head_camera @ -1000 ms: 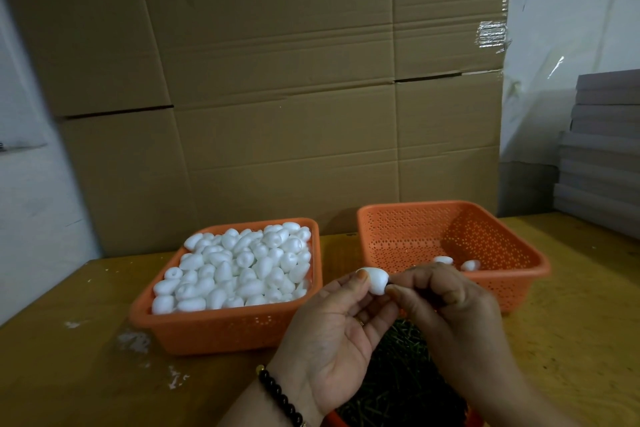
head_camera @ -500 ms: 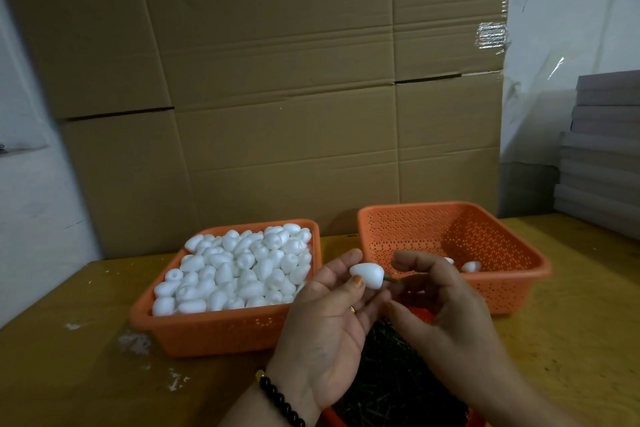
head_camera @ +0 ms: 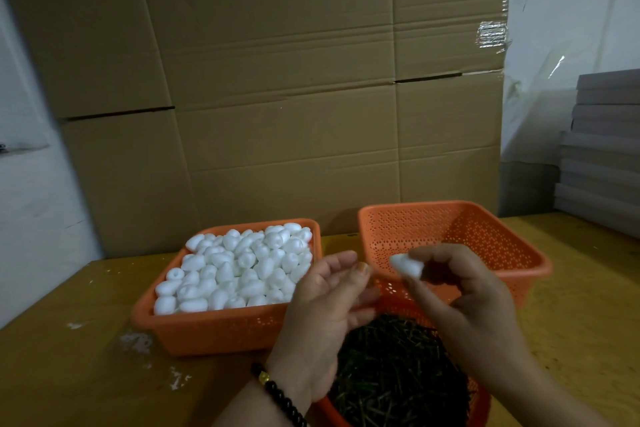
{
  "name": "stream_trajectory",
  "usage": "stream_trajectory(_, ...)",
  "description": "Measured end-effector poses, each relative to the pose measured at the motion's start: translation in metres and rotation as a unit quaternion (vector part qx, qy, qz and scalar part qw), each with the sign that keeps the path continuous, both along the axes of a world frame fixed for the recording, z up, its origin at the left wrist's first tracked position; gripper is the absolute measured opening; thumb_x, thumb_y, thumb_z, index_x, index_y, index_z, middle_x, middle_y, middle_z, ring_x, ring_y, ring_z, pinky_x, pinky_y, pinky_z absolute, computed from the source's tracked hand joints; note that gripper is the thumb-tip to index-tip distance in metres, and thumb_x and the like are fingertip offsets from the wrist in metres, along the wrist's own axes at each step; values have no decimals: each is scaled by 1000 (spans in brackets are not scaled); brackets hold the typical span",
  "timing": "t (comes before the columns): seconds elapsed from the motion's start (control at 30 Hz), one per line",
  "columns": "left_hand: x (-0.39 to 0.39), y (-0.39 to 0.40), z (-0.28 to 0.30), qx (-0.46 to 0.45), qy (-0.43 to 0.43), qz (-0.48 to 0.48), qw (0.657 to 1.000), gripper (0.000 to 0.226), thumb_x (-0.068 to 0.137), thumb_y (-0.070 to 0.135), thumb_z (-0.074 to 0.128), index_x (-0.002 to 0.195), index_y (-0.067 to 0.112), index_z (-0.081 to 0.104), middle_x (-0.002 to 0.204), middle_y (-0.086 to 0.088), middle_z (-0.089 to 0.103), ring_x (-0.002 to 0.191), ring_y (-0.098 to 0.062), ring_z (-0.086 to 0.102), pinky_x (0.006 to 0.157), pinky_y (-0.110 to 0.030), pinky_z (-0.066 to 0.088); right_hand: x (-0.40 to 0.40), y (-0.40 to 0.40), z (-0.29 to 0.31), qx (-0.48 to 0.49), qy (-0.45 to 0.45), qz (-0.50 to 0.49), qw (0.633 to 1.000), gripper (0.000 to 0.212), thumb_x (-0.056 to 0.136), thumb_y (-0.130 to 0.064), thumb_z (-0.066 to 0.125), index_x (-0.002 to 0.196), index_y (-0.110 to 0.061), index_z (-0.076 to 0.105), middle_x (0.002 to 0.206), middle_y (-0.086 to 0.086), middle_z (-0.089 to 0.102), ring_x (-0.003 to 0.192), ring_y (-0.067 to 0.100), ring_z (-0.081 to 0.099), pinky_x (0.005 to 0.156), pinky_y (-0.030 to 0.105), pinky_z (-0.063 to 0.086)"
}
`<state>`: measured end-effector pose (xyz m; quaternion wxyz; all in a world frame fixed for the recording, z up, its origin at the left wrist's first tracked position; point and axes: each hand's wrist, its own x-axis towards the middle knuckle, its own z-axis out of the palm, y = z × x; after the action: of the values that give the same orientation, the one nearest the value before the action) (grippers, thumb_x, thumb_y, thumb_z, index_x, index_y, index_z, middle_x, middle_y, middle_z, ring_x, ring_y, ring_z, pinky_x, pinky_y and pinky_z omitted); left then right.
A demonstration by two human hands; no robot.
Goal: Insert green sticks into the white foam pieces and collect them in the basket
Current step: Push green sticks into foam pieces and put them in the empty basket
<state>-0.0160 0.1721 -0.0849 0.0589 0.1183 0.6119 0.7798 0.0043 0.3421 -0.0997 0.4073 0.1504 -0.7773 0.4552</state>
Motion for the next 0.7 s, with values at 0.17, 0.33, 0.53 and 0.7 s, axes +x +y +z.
stream_trajectory(0.17, -26, -37, 5, -303, 230, 243, 892, 8, 88, 27, 64, 92, 34, 64, 96, 20, 66, 88, 4, 60, 68, -11, 47, -18, 33, -5, 69, -14, -158, 985, 31, 81, 0, 67, 101, -23, 67, 112, -1, 56, 91, 7, 57, 70, 16, 43)
stream_trajectory(0.33, -47, -70, -3, -546, 204, 257, 771, 23, 91, 38, 54, 111, 32, 63, 117, 11, 62, 110, -13, 54, 90, -34, 48, -27, 49, -13, 111, -122, -226, 960, 34, 82, -13, 70, 115, -22, 66, 131, 5, 50, 102, 24, 59, 94, 50, 44)
stream_trajectory(0.53, -54, -81, -5, -659, 151, 230, 700, 28, 96, 37, 36, 108, 33, 62, 116, 10, 63, 105, -16, 55, 85, -34, 46, -31, 48, -23, 257, -230, -250, 905, 73, 87, -51, 52, 151, -29, 21, 159, -8, -8, 143, 8, 19, 117, 42, 2)
stream_trajectory(0.7, -53, -81, -5, -694, 140, 215, 673, 31, 96, 33, 32, 96, 30, 63, 109, 11, 60, 97, -15, 56, 82, -33, 46, -22, 37, -17, 268, -161, -216, 925, 70, 79, -29, 70, 142, -22, 43, 157, 2, 23, 142, 24, 27, 111, 51, 18)
